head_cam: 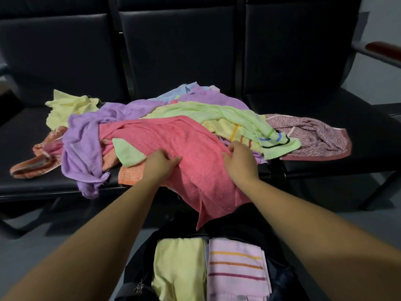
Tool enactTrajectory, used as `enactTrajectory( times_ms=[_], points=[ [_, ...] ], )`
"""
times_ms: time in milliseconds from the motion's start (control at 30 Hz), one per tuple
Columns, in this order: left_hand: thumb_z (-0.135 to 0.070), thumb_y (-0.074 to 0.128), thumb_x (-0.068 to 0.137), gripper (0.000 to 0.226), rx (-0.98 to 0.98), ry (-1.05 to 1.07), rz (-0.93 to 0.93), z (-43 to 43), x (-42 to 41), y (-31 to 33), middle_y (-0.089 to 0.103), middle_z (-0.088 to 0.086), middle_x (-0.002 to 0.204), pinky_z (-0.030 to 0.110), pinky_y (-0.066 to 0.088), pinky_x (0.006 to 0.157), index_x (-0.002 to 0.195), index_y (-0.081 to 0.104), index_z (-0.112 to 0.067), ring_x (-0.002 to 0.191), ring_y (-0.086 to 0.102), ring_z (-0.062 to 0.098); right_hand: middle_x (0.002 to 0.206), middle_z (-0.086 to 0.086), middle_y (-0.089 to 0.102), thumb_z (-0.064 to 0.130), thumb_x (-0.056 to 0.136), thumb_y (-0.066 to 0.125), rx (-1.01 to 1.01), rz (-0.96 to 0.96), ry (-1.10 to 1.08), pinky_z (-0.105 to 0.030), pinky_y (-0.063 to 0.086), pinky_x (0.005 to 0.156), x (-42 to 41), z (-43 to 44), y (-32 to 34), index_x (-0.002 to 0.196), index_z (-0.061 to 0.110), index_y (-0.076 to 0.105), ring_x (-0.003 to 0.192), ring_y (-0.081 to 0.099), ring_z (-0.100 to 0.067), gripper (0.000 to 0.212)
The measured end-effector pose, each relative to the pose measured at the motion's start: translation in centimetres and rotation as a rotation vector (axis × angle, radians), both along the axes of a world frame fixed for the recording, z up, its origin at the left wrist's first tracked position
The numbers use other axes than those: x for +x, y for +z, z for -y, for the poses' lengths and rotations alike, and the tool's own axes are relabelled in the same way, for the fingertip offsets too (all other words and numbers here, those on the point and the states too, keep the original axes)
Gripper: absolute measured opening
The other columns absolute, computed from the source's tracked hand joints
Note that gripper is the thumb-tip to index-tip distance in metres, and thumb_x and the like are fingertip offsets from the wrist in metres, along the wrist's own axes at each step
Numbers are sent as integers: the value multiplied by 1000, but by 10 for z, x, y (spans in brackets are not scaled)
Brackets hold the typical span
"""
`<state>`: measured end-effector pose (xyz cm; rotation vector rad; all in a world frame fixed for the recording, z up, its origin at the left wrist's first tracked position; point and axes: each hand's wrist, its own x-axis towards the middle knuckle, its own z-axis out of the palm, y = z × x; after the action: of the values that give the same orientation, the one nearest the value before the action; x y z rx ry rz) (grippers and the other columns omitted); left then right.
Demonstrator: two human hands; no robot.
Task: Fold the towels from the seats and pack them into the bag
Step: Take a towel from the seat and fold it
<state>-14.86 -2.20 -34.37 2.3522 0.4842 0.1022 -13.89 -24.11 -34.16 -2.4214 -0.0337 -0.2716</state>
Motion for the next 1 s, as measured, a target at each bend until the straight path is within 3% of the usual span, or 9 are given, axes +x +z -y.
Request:
enactTrajectory(
  times_ms=[200, 300, 400, 567, 667, 733, 833, 900, 1000],
  points=[
    [-33, 67, 94, 29, -311, 47, 131, -1, -20, 22, 60, 7, 73, 37, 48, 70, 81, 54, -11, 72, 58, 25, 71, 4, 39, 14, 95, 52, 430, -42, 99, -21, 31, 56, -23, 6, 47, 72, 17, 39, 66, 36, -11, 26],
    [-36, 58, 99, 31, -554, 113, 207, -5, -32, 47, 60, 13, 90, 50, 52, 90, 95, 56, -5, 88, 59, 29, 67, 5, 37, 10, 94, 51, 690, -48, 105, -26, 31, 60, -38, 3, 78, 69, 17, 41, 65, 36, -11, 28],
    [-36, 54, 101, 33, -784, 127, 242, -9, -48, 74, 62, 19, 119, 50, 52, 93, 110, 60, -5, 103, 60, 32, 57, 13, 39, 14, 83, 56, 788, -54, 177, -31, 30, 62, -62, 0, 101, 60, 21, 44, 64, 38, -10, 27],
    [-27, 61, 91, 24, -1003, 96, 342, -11, -84, 127, 67, 16, 116, 44, 52, 92, 107, 67, -10, 103, 65, 26, 54, 10, 39, 18, 68, 57, 871, -137, 328, -28, 29, 56, -104, 2, 131, 47, 23, 49, 57, 38, -9, 23],
    [-7, 57, 90, 23, -977, -115, 394, -6, -108, 158, 74, 9, 85, 28, 55, 73, 75, 74, -13, 78, 70, 16, 58, 4, 54, 12, 79, 65, 439, -246, 454, -30, 43, 55, -126, 13, 127, 61, 20, 58, 54, 51, -10, 21],
    [2, 55, 93, 35, -947, -224, 401, -1, -125, 178, 60, -2, 55, 21, 44, 51, 60, 53, -12, 51, 56, 8, 77, -2, 68, 14, 84, 73, 195, -324, 500, -35, 55, 69, -136, 18, 124, 81, 13, 69, 70, 64, -13, 5],
    [4, 54, 94, 34, -832, -505, 300, 10, -149, 203, 50, -7, 52, 16, 34, 44, 67, 40, -13, 48, 44, 4, 125, 4, 65, 34, 76, 84, 475, -205, 476, -30, 50, 96, -140, 17, 150, 126, 22, 62, 113, 63, -13, 56],
    [0, 55, 94, 30, -758, -670, 205, 16, -165, 219, 49, -8, 57, 14, 34, 45, 71, 42, -13, 50, 44, 3, 144, 3, 54, 19, 84, 80, 656, -200, 634, -29, 44, 106, -141, 14, 177, 144, 27, 46, 131, 52, -14, 69],
    [-13, 64, 91, 23, -723, -777, 168, 16, -176, 236, 48, -6, 63, 17, 33, 49, 76, 47, -15, 56, 42, 6, 112, -4, 71, 0, 92, 67, 522, -253, 812, -30, 51, 97, -152, 10, 207, 131, 15, 60, 107, 65, -15, 43]
  ],
)
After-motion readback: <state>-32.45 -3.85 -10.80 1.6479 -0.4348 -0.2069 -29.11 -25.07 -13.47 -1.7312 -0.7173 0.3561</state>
